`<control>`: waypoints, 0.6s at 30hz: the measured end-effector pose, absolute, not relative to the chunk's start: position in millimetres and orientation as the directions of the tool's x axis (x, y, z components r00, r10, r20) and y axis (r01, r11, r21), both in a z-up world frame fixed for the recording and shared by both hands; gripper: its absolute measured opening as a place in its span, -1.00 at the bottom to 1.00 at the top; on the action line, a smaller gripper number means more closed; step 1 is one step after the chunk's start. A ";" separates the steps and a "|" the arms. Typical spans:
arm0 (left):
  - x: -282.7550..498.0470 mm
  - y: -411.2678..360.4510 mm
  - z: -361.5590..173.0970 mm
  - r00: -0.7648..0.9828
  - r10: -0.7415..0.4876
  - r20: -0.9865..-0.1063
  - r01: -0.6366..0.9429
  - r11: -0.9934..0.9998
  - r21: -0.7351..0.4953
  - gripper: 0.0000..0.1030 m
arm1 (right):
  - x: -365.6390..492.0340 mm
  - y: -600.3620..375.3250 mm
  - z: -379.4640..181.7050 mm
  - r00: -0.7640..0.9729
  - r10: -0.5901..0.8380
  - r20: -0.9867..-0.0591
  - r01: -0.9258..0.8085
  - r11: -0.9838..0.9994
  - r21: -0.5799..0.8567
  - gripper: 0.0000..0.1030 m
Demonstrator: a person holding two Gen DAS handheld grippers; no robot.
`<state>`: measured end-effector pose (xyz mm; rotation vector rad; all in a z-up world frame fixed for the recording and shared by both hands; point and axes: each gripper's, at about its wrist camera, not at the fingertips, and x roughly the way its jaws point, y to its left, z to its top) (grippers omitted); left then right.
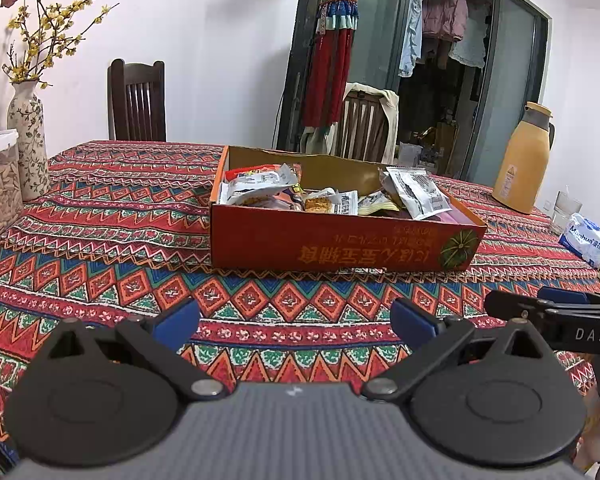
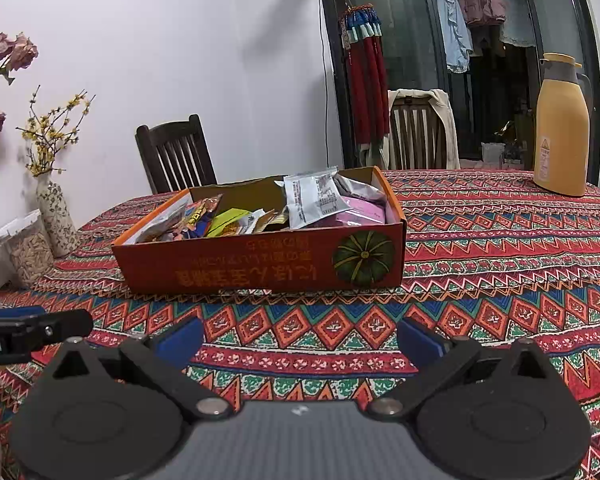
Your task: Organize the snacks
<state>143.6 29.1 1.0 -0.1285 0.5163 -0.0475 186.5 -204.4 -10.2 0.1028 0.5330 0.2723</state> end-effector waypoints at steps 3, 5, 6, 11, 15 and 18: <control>143.4 28.7 0.8 0.869 -0.079 -0.488 0.015 0.991 -0.134 1.00 | 186.5 -204.4 -10.1 0.826 0.282 -0.487 -0.229 0.959 0.167 1.00; 142.5 28.0 -0.1 0.870 -0.080 -0.487 0.018 0.991 -0.132 1.00 | 186.3 -204.6 -10.3 0.826 0.283 -0.487 -0.229 0.959 0.167 1.00; 142.4 27.6 -0.4 0.870 -0.080 -0.487 0.019 0.991 -0.131 1.00 | 186.4 -204.5 -10.1 0.826 0.283 -0.487 -0.229 0.959 0.167 1.00; 142.5 27.6 -0.5 0.870 -0.081 -0.487 0.019 0.991 -0.130 1.00 | 186.4 -204.5 -10.1 0.826 0.283 -0.487 -0.229 0.959 0.167 1.00; 142.2 27.8 -1.1 0.870 -0.083 -0.485 0.022 0.991 -0.131 1.00 | 186.4 -204.4 -10.0 0.826 0.283 -0.487 -0.230 0.959 0.167 1.00; 141.6 27.5 -0.9 0.871 -0.086 -0.484 0.025 0.991 -0.132 1.00 | 186.2 -204.4 -10.1 0.826 0.282 -0.487 -0.229 0.959 0.167 1.00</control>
